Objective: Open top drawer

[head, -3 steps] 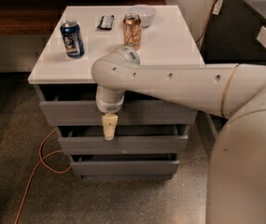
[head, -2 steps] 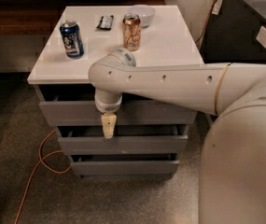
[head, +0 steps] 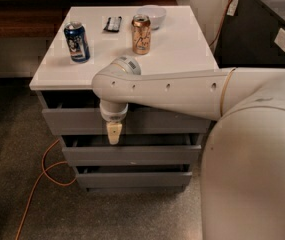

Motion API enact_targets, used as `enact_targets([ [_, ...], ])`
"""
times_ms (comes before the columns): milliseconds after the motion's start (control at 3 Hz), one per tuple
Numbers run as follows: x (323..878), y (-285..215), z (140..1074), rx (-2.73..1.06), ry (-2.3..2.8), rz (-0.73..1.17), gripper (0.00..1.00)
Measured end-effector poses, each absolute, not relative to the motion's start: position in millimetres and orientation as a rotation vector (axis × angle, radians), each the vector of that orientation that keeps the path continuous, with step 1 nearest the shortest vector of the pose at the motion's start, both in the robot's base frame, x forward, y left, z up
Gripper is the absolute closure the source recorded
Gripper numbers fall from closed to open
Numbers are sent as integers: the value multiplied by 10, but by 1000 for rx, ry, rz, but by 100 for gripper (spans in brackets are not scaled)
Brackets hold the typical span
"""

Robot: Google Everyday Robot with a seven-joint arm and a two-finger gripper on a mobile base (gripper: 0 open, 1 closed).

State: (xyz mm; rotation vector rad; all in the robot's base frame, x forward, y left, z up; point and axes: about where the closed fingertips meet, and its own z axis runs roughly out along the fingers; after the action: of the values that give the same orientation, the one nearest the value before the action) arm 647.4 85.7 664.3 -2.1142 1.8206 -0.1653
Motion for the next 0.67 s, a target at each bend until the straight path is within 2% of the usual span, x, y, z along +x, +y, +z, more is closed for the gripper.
enact_targets([
  [333,6531,882,6566,-2108,1818,-152,47],
  [667,6554,873,6547,-2102,1819,-131,71],
])
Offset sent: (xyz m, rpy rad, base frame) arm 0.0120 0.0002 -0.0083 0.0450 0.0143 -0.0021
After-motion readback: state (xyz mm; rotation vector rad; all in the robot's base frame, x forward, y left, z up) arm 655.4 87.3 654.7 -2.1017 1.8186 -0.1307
